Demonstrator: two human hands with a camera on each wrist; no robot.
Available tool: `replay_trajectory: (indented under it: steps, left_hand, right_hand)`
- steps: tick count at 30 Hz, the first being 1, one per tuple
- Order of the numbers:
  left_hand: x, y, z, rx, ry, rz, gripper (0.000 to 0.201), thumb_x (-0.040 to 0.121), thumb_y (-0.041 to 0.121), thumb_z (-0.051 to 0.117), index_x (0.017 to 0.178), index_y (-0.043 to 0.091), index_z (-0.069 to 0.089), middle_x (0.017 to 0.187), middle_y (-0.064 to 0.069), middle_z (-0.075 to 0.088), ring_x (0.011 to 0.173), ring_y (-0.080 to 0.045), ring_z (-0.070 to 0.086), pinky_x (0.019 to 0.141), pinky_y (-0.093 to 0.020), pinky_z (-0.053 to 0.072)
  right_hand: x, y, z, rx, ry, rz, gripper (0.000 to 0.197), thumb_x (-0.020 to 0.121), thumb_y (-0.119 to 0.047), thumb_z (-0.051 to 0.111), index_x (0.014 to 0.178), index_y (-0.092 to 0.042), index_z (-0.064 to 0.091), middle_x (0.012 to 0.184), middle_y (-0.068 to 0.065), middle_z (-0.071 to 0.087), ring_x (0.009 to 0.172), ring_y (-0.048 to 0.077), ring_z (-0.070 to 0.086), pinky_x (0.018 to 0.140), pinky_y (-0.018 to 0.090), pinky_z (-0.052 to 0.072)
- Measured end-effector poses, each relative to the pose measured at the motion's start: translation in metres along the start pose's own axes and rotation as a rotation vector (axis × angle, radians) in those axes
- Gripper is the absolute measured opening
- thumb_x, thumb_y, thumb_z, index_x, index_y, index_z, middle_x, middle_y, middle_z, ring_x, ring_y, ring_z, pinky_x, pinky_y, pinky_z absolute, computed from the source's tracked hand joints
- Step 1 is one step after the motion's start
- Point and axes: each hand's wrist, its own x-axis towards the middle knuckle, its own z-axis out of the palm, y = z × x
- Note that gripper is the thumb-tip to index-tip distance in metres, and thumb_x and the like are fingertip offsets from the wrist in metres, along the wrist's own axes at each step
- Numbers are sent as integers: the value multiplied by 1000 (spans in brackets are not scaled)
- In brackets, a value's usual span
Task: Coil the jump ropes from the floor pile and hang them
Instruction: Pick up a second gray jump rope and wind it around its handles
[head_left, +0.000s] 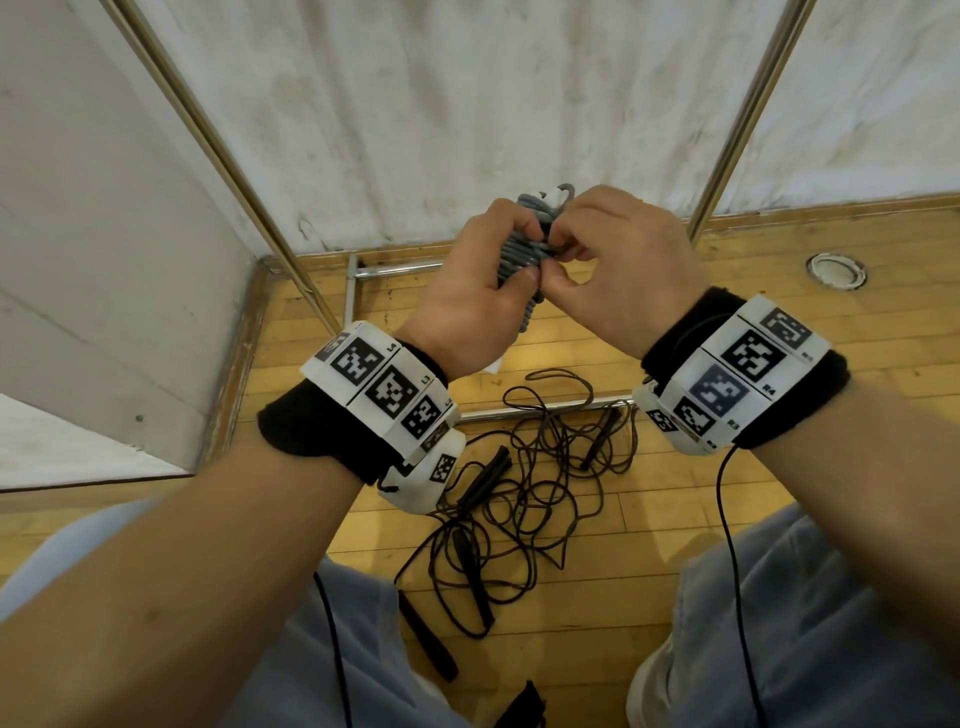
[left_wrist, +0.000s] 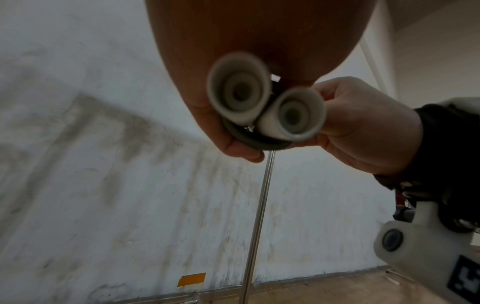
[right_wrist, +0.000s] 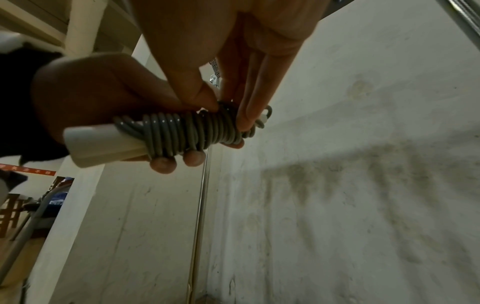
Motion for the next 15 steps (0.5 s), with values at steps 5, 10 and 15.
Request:
replay_trajectory:
  steps: [5, 10, 15]
  left_hand:
    - [1, 2, 6, -33, 37, 23, 25, 93, -3, 47, 101, 21, 42, 101, -16, 48, 66, -12, 49, 53, -19, 42]
    - [3, 10, 3, -323, 179, -141, 26, 99, 15, 47, 120, 21, 33, 104, -1, 55, 61, -11, 63, 51, -32, 54]
    - [7, 13, 4, -424, 129, -323, 36, 101, 32, 42, 108, 0, 57, 75, -7, 63, 54, -11, 63, 47, -22, 50]
  right_hand:
    - [0, 4, -1, -38, 72, -7, 15, 82, -14, 58, 80, -1, 66, 83, 13, 64, 68, 26, 61, 62, 44, 54]
    - [-1, 5, -1, -3, 169, -25, 17, 85, -12, 56, 82, 1, 66, 86, 14, 63, 67, 24, 61, 58, 40, 55]
    - [-2, 2, 6, 57, 251, -89, 9, 83, -4, 61, 81, 3, 67, 84, 16, 63, 68, 22, 62, 62, 33, 57]
